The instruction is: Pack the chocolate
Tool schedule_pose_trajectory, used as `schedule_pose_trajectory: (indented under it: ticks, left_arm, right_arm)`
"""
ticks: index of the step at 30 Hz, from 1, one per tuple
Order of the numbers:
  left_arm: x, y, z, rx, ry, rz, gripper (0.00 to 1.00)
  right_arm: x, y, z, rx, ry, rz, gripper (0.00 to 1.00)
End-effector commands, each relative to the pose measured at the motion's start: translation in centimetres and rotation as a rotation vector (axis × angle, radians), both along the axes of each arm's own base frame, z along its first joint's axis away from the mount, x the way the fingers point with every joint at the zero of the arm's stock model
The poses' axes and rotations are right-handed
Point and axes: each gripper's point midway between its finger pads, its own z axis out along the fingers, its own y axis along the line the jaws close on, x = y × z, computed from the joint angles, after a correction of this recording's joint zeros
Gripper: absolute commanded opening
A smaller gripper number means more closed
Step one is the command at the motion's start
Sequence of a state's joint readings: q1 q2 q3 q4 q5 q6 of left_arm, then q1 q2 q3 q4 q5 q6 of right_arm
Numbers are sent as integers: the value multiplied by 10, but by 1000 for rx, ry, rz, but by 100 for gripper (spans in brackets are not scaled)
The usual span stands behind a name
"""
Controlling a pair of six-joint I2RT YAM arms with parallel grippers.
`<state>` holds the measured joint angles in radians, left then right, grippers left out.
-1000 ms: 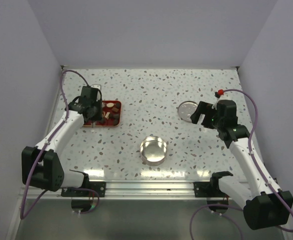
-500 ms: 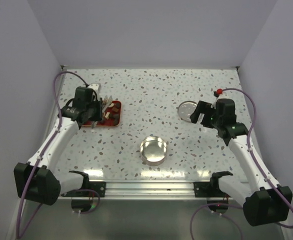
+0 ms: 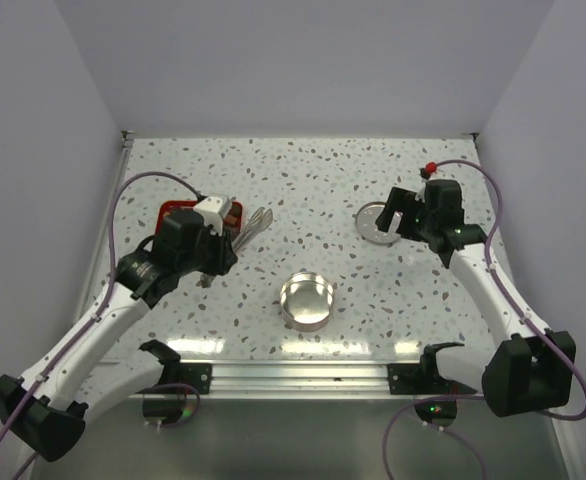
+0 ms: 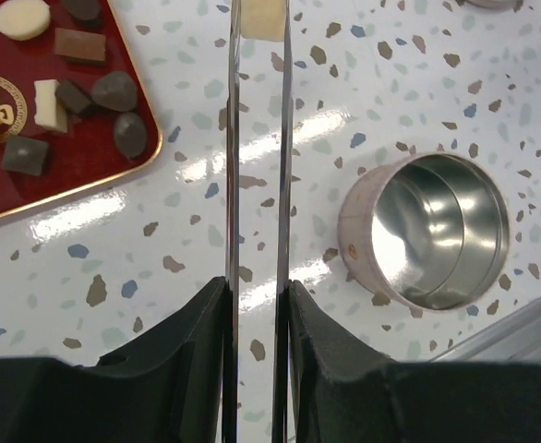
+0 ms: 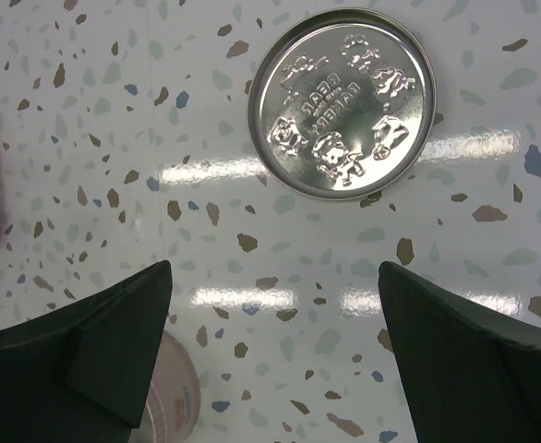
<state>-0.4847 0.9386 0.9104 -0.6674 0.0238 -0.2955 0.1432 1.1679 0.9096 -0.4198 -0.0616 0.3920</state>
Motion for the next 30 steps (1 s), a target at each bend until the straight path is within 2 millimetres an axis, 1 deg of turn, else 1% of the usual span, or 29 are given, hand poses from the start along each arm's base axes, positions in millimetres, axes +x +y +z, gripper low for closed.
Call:
schedule_pose_trajectory:
  ticks: [1, 3, 6, 9, 11, 12, 15, 16, 18, 19, 24, 26, 30]
  left_arm:
    - [-11, -9, 9, -66, -29, 31, 18]
    - [-22, -15, 12, -81, -37, 3, 18]
    - [-36, -27, 9, -118, -18, -40, 18]
    - [-55, -40, 0, -131, 20, -93, 17]
    - [-62, -45, 0, -140, 23, -114, 17]
    - [-69, -52, -2, -145, 34, -142, 17]
    - [-78, -61, -14, -127, 63, -168, 17]
    - [-87, -67, -15, -125, 72, -198, 17]
    - [-91, -72, -19, -111, 82, -202, 17]
    - [-97, -76, -20, -108, 84, -223, 17]
    - [-106, -85, -29, -84, 109, -256, 17]
    - [-108, -87, -31, -79, 108, -256, 17]
    - [-113, -85, -43, -55, 132, -263, 18]
  right_arm:
    - [19, 0, 22, -5, -74, -2, 96]
    - [20, 1, 19, -5, -70, -1, 96]
    - [20, 1, 14, -5, -57, 4, 96]
    - [18, 0, 13, -6, -51, 0, 97]
    - [17, -1, 13, -9, -52, -3, 96]
    - [17, -1, 13, -12, -52, -1, 96]
    - [16, -2, 12, -18, -49, -6, 96]
    - [16, -3, 12, -19, -49, -9, 97]
    - [15, -3, 12, -24, -45, -8, 96]
    - [15, -3, 12, -26, -47, -8, 97]
    - [13, -4, 9, -30, -38, -10, 97]
    - [12, -4, 8, -29, -35, -11, 97]
    - [13, -5, 7, -30, -33, -14, 96]
